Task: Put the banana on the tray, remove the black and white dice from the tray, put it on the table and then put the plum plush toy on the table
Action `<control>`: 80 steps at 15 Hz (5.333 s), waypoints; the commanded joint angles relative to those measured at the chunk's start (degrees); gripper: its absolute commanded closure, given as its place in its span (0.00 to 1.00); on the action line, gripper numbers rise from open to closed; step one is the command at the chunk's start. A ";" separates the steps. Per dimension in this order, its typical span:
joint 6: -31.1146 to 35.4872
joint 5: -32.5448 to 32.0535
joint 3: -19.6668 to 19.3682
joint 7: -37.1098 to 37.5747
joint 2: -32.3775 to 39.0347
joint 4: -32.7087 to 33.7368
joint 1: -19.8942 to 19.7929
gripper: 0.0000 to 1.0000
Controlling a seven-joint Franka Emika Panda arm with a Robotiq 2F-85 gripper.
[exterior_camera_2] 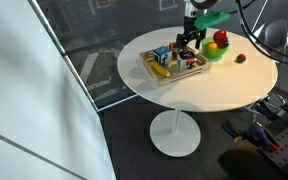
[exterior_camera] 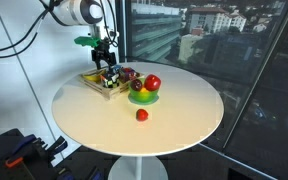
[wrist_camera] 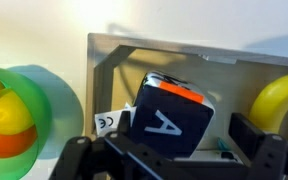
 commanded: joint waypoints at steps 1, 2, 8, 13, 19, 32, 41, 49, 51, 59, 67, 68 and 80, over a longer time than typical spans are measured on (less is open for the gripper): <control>-0.66 -0.12 -0.83 4.56 1.06 0.86 0.77 0.00; -0.62 -0.18 -0.95 5.60 1.31 0.87 0.90 0.00; 0.78 -0.97 -1.74 9.48 2.47 0.98 1.70 0.00; 1.07 -1.38 -2.13 9.89 3.69 1.76 2.00 0.00; 1.84 -2.09 -2.85 10.16 4.71 2.11 2.35 0.00; 0.81 -1.67 -2.83 8.35 6.00 3.08 2.55 0.49; 0.16 -1.45 -1.94 5.41 2.04 0.77 2.52 0.93; -1.50 -0.89 -0.50 0.73 -3.78 -2.27 1.89 0.92; -2.20 -0.58 0.01 -1.16 -5.66 -3.80 1.65 0.92; -2.22 0.73 2.18 -11.03 -13.29 -12.67 0.82 0.92; -2.40 1.60 4.01 -18.63 -17.26 -18.73 1.07 0.92; -2.46 1.71 4.22 -19.36 -17.41 -19.18 1.15 0.92; -2.29 2.01 6.23 -29.43 -17.91 -23.44 1.62 0.92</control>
